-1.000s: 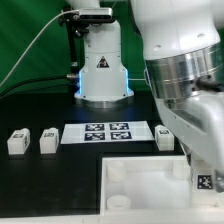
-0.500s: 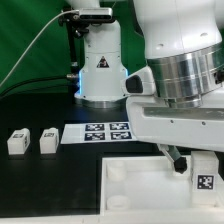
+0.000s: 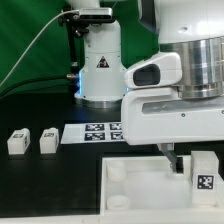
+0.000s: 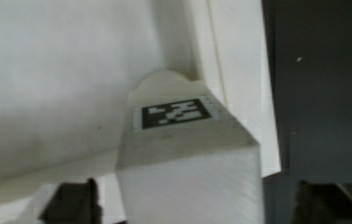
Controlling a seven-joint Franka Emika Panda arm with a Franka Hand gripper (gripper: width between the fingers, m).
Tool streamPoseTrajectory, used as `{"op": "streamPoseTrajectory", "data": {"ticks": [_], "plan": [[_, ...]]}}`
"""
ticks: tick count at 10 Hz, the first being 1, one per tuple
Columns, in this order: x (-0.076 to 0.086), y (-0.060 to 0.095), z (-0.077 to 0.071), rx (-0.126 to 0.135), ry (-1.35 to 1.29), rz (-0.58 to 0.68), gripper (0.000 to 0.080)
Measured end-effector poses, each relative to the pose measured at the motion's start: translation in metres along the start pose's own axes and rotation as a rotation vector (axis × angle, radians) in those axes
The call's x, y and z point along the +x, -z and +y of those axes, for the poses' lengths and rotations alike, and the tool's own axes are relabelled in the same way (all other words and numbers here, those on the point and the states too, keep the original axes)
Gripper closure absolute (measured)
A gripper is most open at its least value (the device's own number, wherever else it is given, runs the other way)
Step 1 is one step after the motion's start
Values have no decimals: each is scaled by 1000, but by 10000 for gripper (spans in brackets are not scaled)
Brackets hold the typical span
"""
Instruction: Assemble one leg
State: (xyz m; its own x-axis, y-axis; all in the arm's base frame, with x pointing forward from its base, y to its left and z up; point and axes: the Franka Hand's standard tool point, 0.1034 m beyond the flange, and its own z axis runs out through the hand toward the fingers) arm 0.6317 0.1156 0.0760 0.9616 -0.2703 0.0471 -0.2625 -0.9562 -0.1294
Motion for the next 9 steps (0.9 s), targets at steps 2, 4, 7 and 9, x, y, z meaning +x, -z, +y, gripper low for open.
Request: {"op": "streamPoseTrajectory", "data": {"ticks": [2,4,7,9], "plan": [[0,0,2,0,-188,-1,496],[1,-1,5,2,-397,-2,496],[2,-1,11,17,-881,-24,496],[-2,-1,9,28,-1302,-81,496]]}}
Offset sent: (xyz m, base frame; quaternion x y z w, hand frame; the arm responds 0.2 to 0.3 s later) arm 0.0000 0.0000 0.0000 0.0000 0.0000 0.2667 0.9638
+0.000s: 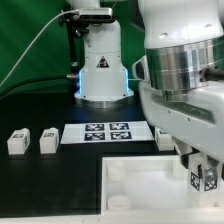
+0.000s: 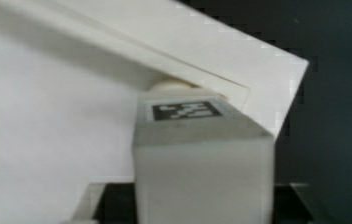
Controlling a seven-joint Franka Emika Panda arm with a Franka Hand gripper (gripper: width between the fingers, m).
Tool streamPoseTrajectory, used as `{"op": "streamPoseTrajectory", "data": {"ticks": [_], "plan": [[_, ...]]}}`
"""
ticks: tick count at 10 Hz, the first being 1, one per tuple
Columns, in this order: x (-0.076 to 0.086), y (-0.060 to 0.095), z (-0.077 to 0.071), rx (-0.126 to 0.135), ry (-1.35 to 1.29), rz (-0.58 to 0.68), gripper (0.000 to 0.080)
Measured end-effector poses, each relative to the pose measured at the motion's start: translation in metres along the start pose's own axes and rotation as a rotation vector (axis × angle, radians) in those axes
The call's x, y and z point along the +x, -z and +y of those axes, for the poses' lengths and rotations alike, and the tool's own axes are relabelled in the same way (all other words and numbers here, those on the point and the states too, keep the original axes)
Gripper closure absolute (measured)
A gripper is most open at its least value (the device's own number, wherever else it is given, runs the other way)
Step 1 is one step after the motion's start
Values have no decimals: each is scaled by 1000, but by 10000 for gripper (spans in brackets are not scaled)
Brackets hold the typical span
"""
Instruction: Assemble one leg
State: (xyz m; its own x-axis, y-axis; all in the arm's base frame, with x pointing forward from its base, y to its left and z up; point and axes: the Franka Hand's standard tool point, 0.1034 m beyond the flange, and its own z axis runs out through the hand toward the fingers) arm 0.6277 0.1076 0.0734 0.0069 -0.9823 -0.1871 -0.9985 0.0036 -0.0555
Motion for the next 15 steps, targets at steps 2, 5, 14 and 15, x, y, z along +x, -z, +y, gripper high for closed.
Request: {"op": "streamPoseTrajectory", "data": {"ticks": [2,5,14,15], "plan": [[2,-1,1,-1,-212,-25,496],[0,-1,2,-2,-452,-14,496],[-12,18,10,-13,-280,-24,152],[-12,17,11,-16,-284,-25,151]]}}
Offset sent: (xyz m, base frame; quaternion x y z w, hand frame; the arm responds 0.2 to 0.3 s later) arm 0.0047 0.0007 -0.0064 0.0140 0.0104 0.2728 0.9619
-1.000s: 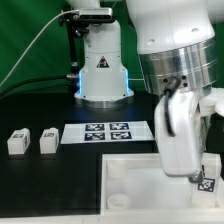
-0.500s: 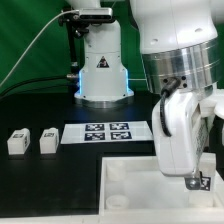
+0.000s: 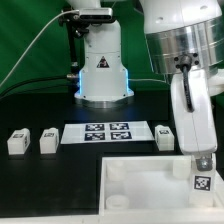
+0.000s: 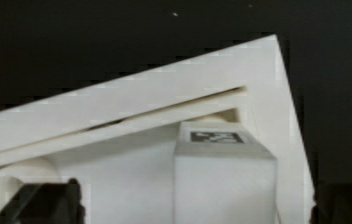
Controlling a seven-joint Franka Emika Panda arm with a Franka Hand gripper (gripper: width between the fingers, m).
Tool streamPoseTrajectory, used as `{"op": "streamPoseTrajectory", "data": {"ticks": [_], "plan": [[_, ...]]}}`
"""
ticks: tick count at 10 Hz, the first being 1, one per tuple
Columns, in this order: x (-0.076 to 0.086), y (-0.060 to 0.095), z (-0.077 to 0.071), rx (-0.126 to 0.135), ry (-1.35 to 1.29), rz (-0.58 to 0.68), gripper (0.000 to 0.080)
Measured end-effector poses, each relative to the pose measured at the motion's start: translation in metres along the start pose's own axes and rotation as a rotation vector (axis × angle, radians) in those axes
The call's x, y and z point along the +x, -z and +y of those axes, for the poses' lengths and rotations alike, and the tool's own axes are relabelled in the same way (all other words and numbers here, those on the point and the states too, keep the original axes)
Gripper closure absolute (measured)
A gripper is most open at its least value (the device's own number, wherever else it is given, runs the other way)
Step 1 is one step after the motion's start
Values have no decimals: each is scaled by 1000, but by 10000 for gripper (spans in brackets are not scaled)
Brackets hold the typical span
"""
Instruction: Assemble one leg
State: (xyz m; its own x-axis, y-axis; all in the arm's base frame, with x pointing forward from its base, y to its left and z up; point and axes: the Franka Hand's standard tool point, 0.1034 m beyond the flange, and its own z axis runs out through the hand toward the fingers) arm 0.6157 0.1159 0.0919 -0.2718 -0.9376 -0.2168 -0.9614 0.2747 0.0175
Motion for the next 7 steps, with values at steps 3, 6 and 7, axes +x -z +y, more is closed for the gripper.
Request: {"op": "streamPoseTrajectory", "data": {"ticks": [3,6,7], "plan": [[0,-1,0,-1,3,1,151],[10,-4,-2,-69,345,-3,151],[9,-5,-5,-96,512,6,151]]}}
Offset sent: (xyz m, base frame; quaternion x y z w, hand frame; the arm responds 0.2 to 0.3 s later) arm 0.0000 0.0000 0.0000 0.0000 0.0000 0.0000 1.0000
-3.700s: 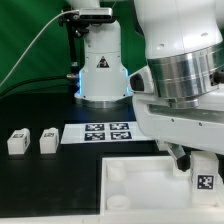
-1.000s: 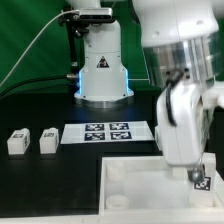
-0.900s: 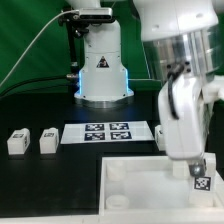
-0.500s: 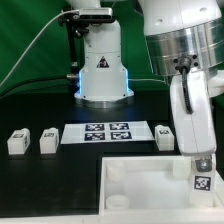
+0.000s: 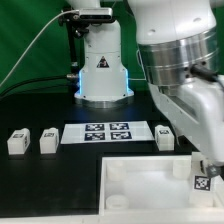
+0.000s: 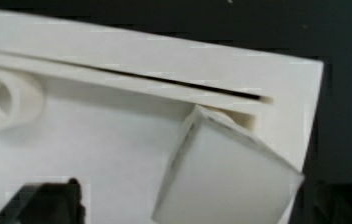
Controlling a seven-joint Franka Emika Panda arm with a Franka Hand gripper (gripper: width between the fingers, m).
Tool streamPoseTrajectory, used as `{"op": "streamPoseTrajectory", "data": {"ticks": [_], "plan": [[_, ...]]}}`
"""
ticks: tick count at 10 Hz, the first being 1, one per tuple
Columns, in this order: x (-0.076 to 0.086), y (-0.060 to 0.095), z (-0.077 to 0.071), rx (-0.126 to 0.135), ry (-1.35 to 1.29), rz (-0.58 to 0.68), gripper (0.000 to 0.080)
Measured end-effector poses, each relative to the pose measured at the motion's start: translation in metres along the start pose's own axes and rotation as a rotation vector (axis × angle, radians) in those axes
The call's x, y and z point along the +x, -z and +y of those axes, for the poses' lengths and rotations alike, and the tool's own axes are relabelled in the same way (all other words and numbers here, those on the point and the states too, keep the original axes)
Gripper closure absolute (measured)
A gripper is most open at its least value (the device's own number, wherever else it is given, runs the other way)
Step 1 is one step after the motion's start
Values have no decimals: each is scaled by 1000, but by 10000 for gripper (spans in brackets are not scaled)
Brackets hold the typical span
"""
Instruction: Assemble one leg
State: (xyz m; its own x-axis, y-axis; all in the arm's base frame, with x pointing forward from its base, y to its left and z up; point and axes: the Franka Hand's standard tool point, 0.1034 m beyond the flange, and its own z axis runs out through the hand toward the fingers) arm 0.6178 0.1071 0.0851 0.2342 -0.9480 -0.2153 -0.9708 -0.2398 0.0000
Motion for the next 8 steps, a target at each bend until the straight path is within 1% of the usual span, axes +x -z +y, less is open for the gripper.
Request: {"op": "streamPoseTrajectory", "data": {"ticks": [1,4,5,6,7,8], "plan": [[-3,-1,0,-30,212,23,151],[-1,-1,0,-34,522,21,151],[2,-4,0,-56,698,46,151],[1,-9,-4,-80,871,77,151],[-5,-11,-8,-78,934,74,151],[-5,-10,-11,-69,964,82,151]]}}
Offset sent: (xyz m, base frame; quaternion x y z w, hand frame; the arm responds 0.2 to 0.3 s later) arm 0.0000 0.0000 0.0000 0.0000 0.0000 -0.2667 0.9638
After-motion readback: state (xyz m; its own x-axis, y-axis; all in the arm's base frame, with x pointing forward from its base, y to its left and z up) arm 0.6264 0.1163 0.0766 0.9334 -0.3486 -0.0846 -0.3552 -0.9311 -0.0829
